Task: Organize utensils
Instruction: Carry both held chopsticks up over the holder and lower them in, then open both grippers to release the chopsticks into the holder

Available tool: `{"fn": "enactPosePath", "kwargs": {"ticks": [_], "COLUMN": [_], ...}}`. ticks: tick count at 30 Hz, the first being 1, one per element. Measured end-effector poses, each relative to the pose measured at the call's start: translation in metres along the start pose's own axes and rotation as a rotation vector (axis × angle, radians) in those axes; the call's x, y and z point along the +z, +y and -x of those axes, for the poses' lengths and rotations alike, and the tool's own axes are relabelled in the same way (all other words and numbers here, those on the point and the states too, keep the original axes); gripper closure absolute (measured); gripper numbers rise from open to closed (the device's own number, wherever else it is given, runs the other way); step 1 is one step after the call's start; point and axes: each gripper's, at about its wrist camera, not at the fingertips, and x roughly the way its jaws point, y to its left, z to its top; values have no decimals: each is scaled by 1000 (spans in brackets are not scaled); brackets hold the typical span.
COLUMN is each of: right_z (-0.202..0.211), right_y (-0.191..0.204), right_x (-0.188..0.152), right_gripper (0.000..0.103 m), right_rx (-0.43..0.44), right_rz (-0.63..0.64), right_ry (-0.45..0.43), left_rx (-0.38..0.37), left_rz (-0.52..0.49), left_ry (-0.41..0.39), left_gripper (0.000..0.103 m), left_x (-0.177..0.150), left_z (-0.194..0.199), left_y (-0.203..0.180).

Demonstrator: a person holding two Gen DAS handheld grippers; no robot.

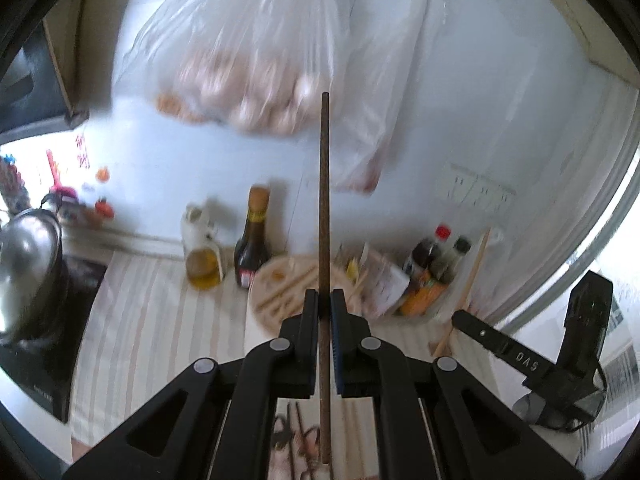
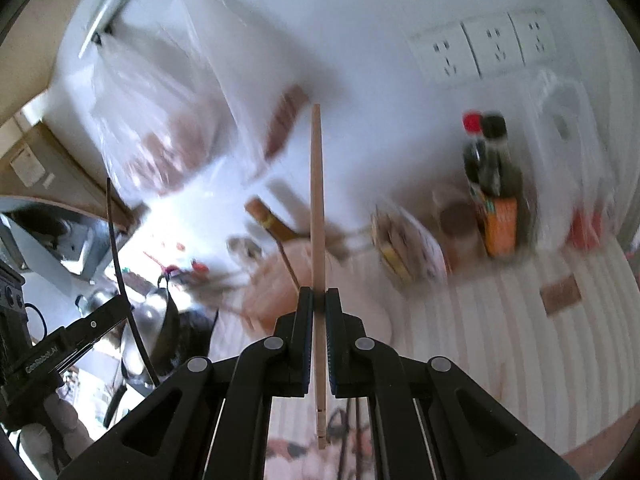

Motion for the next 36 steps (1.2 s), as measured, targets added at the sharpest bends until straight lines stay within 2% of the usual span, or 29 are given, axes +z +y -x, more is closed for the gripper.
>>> {"fn": "enactPosePath", "kwargs": {"ticks": [5,11,21,28,32,35,36], "right_z": [-12,-37,-79,-103,-111,-117,-118], "right_y": [5,0,-4,-2,2,8,8], "right_x": [27,52,68,56,45,35,31], "right_gripper": [97,97,97,97,97,95,89], "right_rx": [10,12,18,12,20,18,14], "right_rz": [-8,-34,-53,-1,55,106,119], "right_ry": [-73,-141,-208,-207,-164,-90,-62], "left_rx": [2,14,42,69,73,70,83], "left_rz": [-1,1,16,-10,-9,29,33], "left_ry": [-61,-81,-35,25,69,116,127], "left_gripper": [100,100,100,100,98,92,81], "left_x": [30,49,53,34,24,19,19], "left_z": [-12,-38,-90,-116,-120,-119,-118], "left_y": [-5,-5,8,10,15,20,21]}}
